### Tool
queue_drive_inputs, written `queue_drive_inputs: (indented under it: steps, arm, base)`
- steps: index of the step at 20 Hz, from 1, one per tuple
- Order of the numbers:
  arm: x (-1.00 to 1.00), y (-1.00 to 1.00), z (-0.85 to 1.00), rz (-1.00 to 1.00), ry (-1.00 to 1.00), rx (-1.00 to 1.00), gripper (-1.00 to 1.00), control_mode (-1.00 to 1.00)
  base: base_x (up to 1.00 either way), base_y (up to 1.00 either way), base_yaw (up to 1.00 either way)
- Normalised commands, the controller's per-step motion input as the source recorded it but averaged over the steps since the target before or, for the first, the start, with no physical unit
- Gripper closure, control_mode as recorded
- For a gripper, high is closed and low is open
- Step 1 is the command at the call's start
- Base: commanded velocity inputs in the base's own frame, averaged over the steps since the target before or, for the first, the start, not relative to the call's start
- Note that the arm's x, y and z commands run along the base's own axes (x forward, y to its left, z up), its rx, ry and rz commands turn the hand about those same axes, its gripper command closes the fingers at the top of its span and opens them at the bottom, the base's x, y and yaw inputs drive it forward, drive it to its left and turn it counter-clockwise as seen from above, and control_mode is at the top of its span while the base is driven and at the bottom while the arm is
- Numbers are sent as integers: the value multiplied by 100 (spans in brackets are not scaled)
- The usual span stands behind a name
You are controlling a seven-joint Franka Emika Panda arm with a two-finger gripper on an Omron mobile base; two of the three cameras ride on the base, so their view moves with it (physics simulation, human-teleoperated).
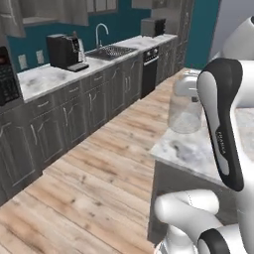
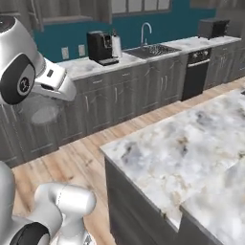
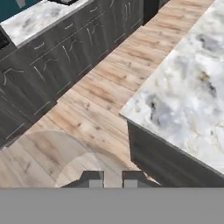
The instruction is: There is a bowl on the dining counter. Grab a lemon wedge from the fridge and place it in the bowl. Then get the liquor bottle and glass cup from the cabinet and place them next to the bowl.
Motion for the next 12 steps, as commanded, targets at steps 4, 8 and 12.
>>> queue_drive_inputs:
  steps: [4, 8, 12]
  arm:
    - [0, 0, 0, 0, 0, 0, 100, 100]
    - [0, 0, 0, 0, 0, 0, 100, 100]
    - [0, 0, 0, 0, 0, 0, 100, 100]
  base:
    - [-100, -58, -52]
    - [-95, -76, -50]
    - [-77, -94, -44]
